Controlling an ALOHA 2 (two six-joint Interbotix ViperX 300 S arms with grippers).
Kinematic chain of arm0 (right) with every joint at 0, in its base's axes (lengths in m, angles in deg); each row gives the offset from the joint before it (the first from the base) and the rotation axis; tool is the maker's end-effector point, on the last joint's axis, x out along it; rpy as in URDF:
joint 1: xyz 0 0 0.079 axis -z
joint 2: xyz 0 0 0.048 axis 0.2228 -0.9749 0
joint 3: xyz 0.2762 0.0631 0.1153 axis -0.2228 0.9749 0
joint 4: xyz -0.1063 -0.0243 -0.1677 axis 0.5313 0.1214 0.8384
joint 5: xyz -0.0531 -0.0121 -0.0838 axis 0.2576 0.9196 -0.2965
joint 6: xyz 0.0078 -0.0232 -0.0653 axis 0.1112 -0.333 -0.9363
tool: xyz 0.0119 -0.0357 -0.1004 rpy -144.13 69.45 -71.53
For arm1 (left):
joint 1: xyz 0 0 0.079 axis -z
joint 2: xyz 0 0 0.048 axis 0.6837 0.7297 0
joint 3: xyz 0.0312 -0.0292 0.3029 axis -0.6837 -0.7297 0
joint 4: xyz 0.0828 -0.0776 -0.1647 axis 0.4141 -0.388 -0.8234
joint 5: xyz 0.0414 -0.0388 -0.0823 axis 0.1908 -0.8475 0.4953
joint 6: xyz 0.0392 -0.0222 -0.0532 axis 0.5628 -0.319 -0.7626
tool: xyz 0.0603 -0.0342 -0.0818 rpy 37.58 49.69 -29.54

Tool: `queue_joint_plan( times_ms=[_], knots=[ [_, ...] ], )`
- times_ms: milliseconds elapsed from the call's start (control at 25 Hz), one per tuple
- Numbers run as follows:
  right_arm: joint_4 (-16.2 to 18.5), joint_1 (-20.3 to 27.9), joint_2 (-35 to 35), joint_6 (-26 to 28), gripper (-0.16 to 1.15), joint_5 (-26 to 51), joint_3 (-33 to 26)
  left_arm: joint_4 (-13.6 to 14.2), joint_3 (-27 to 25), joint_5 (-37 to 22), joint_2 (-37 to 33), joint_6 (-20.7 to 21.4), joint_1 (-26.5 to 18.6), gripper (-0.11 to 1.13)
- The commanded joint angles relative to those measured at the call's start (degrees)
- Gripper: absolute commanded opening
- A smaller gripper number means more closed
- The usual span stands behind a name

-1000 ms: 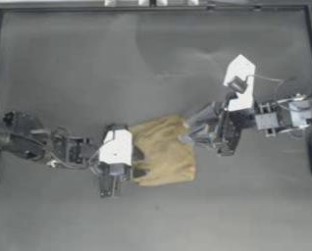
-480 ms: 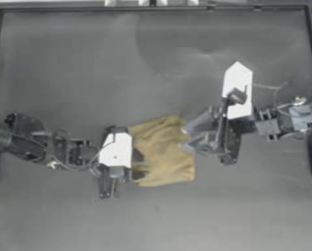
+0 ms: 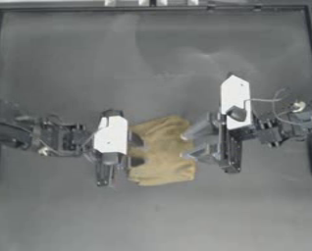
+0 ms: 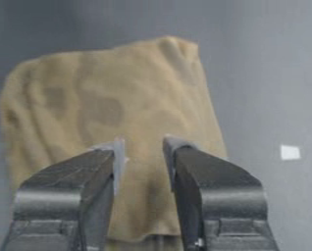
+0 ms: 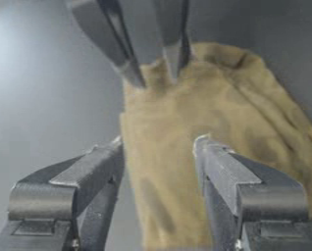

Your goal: Fold shirt

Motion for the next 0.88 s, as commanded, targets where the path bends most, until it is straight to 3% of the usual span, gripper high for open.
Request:
queue_joint_plan(
  times_ms=[40,400,880],
  knots=[
    [0.18,0.18,1.67,-0.62,0.82,1.41,-1.49,0.35,0.70,-2.02,-5.89,0.88,-0.70,0.73],
    [2.55,0.62,6.68,-0.70,0.82,4.66,-0.18,0.35,-2.20,-8.53,-14.41,1.49,-1.93,0.73],
    [2.37,-0.35,18.37,-0.70,0.82,10.28,4.39,0.09,-5.54,-14.77,-24.52,0.79,-4.48,0.73]
  ],
)
